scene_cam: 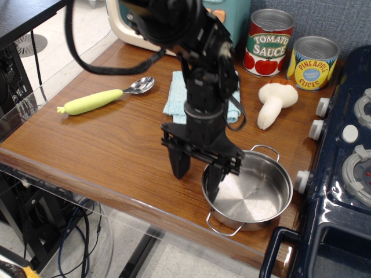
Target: Move the pot to the far bottom right of table
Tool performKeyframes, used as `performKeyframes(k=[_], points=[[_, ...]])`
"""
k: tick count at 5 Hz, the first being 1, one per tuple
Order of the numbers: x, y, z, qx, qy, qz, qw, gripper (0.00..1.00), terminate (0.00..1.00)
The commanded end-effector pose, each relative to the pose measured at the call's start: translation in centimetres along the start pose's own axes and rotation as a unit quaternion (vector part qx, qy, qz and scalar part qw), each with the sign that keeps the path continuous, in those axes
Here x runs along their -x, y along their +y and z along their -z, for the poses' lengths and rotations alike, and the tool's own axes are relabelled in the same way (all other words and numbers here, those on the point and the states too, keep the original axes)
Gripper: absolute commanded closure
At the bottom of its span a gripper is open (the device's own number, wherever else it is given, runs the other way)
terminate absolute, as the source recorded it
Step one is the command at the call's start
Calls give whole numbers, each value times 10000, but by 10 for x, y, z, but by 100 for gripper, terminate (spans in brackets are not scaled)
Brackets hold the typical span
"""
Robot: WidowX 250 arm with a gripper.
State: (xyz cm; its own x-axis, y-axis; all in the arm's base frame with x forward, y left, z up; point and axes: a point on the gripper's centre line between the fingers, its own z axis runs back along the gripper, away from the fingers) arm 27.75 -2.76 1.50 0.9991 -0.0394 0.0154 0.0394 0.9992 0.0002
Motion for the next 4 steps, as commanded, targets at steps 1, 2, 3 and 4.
performKeyframes(k=[1,2,3,4], points=[[-13,14,-50,255,-583,-54,9980,0,0],[-12,22,-75,474,-1078,179,9929,0,0],[-12,22,-75,474,-1078,179,9929,0,0],[-12,22,-75,474,-1078,179,9929,0,0]])
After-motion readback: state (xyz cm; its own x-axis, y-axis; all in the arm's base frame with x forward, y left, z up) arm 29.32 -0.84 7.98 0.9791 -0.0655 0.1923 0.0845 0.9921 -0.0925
